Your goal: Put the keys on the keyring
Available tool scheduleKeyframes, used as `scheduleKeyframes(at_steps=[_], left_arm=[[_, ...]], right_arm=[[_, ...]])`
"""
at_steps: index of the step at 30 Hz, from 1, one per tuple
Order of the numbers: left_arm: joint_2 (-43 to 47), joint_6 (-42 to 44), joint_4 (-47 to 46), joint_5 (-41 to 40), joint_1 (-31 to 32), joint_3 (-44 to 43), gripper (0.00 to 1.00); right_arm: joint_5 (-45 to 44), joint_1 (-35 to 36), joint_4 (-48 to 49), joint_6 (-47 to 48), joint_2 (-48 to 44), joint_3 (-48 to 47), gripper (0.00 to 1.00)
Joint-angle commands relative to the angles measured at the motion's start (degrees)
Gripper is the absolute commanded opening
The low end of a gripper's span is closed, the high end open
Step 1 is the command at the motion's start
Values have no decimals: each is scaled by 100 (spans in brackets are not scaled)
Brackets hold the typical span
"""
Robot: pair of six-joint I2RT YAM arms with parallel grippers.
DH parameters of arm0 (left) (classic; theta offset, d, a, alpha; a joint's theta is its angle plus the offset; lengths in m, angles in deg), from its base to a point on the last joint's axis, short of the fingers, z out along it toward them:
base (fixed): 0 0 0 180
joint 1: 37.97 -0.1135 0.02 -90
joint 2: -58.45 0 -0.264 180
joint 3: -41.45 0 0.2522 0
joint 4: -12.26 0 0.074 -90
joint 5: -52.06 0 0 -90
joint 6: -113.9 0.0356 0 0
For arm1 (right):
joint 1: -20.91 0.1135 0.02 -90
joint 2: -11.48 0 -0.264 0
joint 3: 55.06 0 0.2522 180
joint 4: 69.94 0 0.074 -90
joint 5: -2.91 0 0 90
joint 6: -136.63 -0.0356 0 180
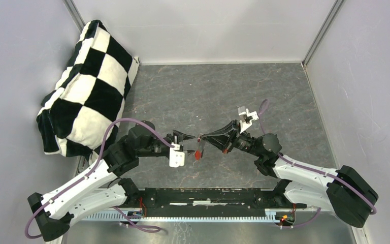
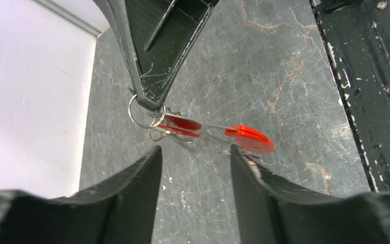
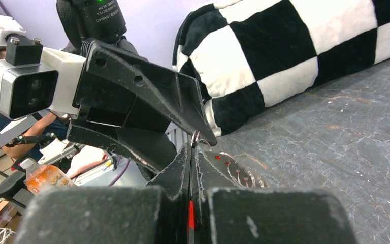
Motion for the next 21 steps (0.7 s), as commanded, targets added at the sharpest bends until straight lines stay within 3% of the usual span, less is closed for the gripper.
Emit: scheduleKeyframes(at_steps=[1,5,14,21], left_arm=[[-6,-853,-309,-333,16,-241,63],[-44,-1535,-434,-314,10,-427,65],[-281,-2647,-217,683,-99,-834,51],[-516,-3085,62,1033,-276,-985,45]], right_arm=[[-171,-21,564,-39,-32,20,0],[0,-32,535,95,-42,25,0],[960,-26,69,816,-72,-305,0],[1560,-34,-1247,1780,-286,-841,0]])
